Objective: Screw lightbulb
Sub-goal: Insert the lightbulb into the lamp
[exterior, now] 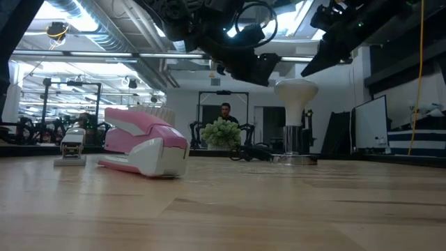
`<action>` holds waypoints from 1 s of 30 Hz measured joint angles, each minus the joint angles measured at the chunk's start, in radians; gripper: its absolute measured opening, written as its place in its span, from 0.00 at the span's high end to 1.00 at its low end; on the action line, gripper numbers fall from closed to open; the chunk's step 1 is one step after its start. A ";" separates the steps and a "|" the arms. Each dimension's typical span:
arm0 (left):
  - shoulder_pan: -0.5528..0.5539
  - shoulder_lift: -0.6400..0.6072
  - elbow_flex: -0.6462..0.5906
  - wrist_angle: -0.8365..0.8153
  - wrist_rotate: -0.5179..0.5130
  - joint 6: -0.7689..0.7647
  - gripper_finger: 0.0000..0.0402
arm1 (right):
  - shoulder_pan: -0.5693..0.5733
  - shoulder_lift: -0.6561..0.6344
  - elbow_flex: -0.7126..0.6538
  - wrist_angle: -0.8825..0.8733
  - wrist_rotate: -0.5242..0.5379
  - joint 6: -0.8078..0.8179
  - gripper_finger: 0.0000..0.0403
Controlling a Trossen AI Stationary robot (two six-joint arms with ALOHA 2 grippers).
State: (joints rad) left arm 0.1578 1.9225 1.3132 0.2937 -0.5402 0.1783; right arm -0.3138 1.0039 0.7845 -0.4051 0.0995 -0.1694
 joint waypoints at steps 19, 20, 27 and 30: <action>-0.109 -0.036 0.000 -0.050 0.177 0.050 1.00 | -0.001 0.001 0.002 -0.021 0.159 -0.100 0.99; -0.112 -0.036 0.000 -0.057 0.189 0.051 1.00 | -0.001 0.001 0.002 -0.022 0.153 -0.100 0.99; -0.105 -0.029 0.000 -0.070 0.194 0.013 1.00 | -0.001 0.001 0.002 -0.038 0.143 -0.073 0.99; -0.101 -0.012 0.000 -0.072 0.194 0.012 1.00 | -0.001 0.001 0.002 -0.049 0.138 -0.066 0.99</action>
State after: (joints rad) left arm 0.0572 1.9106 1.3136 0.2216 -0.3460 0.1905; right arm -0.3149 1.0050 0.7868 -0.4541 0.2371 -0.2352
